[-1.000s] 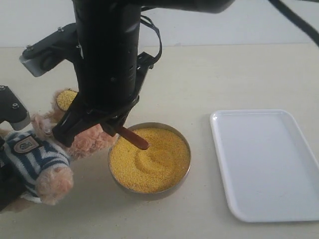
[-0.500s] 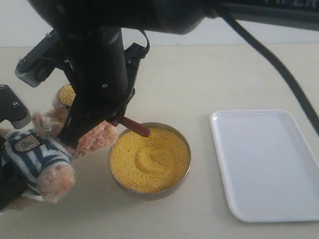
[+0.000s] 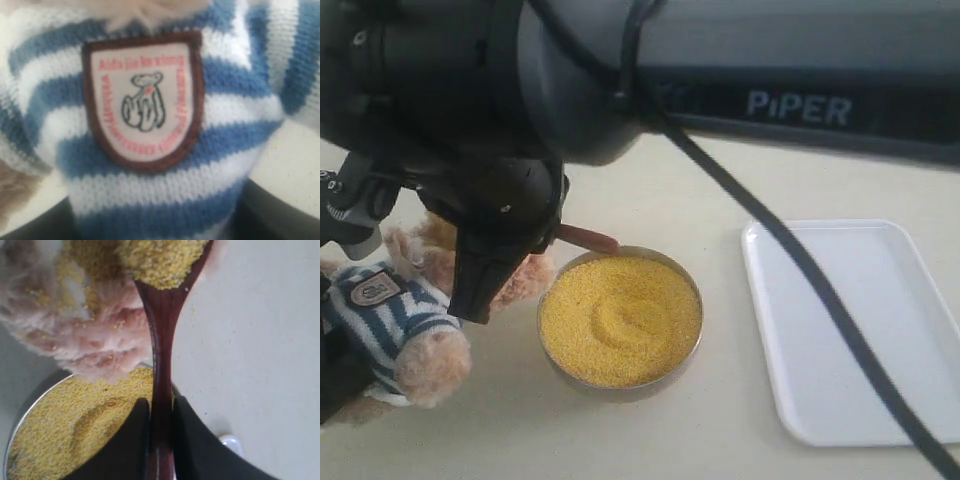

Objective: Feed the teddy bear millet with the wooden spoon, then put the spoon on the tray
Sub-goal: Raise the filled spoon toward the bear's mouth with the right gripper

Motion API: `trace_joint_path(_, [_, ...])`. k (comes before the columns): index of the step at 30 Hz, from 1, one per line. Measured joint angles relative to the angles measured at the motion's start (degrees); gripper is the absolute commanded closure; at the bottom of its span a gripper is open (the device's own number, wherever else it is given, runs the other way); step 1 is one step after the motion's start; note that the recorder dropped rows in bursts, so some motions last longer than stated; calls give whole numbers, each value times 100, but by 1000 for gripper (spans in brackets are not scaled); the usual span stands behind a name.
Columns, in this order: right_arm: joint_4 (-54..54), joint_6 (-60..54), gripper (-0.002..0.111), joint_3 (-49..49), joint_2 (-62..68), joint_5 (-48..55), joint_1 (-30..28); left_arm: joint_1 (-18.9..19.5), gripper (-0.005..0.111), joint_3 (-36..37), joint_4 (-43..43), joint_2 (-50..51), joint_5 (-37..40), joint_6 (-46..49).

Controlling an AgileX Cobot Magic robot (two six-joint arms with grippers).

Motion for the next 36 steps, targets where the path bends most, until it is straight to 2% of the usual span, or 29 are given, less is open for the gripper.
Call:
trace_joint_path(7, [-917,14,109,-9,23,24,306,0,103,9,12,0,23,0])
trace_joint_path(36, [-1303,-274,109,-9,-165,-21,334,0,103,9,1,0,-12,23])
